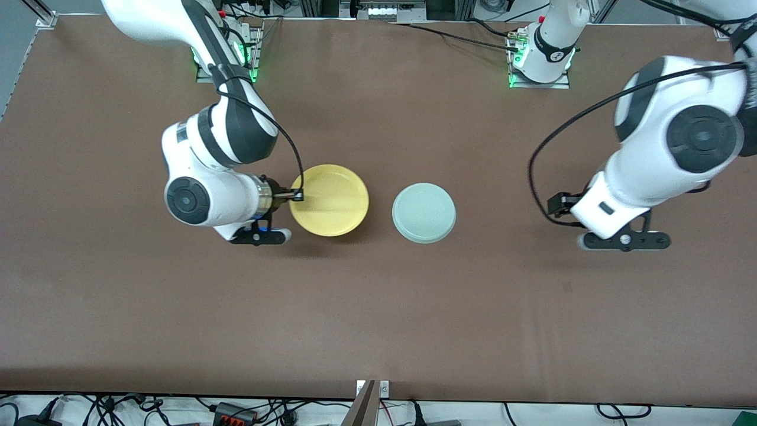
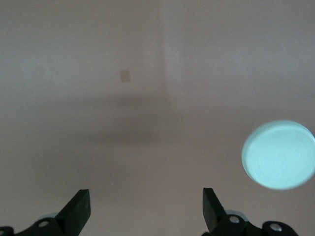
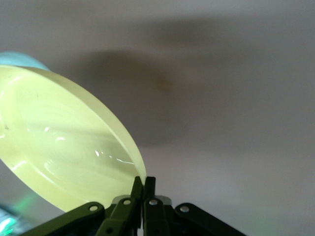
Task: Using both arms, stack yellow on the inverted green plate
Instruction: 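Retract the left gripper while the right gripper carries the yellow plate over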
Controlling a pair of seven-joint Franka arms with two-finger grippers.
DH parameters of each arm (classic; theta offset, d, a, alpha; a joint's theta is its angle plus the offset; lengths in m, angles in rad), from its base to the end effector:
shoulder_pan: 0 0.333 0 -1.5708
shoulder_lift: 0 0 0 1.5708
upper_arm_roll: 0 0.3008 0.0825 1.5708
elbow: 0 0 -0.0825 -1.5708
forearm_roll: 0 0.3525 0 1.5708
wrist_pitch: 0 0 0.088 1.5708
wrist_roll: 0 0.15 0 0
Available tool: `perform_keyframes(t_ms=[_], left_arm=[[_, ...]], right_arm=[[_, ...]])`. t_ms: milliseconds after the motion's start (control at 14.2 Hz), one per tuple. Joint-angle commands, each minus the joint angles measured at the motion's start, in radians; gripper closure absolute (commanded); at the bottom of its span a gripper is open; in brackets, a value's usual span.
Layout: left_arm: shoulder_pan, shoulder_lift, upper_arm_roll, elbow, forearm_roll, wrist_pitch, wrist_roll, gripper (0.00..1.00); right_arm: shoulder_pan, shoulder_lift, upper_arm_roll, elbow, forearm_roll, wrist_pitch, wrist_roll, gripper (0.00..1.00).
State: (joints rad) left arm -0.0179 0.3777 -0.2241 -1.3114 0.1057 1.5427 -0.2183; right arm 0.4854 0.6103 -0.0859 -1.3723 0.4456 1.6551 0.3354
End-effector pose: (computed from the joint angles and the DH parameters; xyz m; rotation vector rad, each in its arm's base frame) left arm 0.6020 -0.1111 0.4656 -3.0816 0.0283 0.1986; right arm 0.5585 0.3116 0.3072 -2.8315 0.0568 0.6303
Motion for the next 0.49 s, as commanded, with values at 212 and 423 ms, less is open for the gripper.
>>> perform_keyframes(t_ms=[212, 423], left_arm=[[-0.019, -0.268, 0.15, -0.254, -0.089, 0.039, 0.227, 0.0], [-0.073, -0.368, 0.209, -0.305, -0.097, 0.05, 0.252, 0.0]], right_arm=[[0.094, 0.107, -0.005, 0.039, 0.15, 0.162, 0.102, 1.0], [0.174, 0.15, -0.005, 0.039, 0.15, 0.31, 0.178, 1.0]])
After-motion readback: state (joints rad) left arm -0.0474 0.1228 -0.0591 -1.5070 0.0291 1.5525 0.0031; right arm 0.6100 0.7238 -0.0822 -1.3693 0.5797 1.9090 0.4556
